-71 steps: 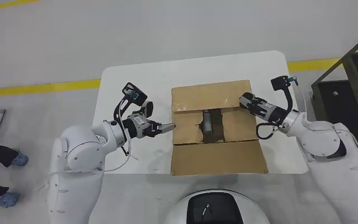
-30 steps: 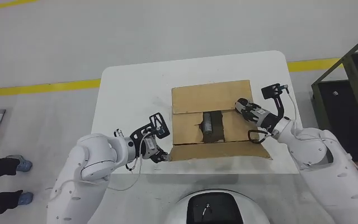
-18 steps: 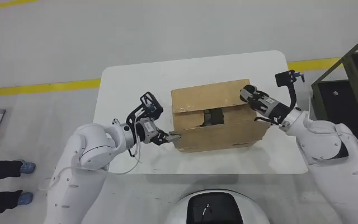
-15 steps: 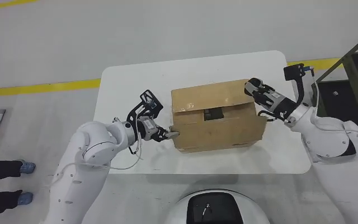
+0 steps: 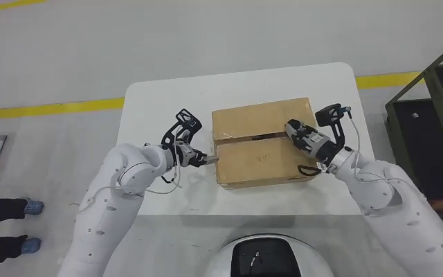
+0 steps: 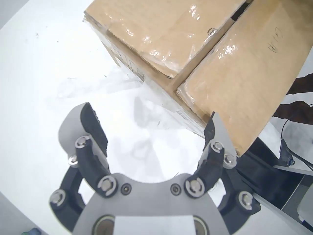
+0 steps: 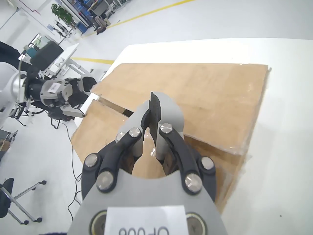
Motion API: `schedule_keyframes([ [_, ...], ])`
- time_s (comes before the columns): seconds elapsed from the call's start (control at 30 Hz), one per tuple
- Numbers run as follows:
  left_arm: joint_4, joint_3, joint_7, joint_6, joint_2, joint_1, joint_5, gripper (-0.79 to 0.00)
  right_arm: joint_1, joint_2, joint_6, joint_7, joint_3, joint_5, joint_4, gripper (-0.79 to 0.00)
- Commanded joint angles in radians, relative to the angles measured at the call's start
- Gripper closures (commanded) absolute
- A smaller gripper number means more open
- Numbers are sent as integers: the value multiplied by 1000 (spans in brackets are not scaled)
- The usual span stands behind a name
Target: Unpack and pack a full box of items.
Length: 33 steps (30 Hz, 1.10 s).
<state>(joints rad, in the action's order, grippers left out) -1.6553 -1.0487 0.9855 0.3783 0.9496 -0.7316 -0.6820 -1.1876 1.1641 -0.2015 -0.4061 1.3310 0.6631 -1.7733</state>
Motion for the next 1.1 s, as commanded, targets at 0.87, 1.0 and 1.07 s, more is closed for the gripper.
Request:
schedule_keyframes([
  [0.87,5,9,-124,33,-9,-95,-199,-785,35,16,40,18,-61,29,57,0],
  [1.0,50,70,-188,-4,15,-62,-205,-785,37,17,41,17,-59,30,60,0],
  [1.07,61,92,-213,0,22,-47,-232,-785,36,17,41,17,-57,30,61,0],
])
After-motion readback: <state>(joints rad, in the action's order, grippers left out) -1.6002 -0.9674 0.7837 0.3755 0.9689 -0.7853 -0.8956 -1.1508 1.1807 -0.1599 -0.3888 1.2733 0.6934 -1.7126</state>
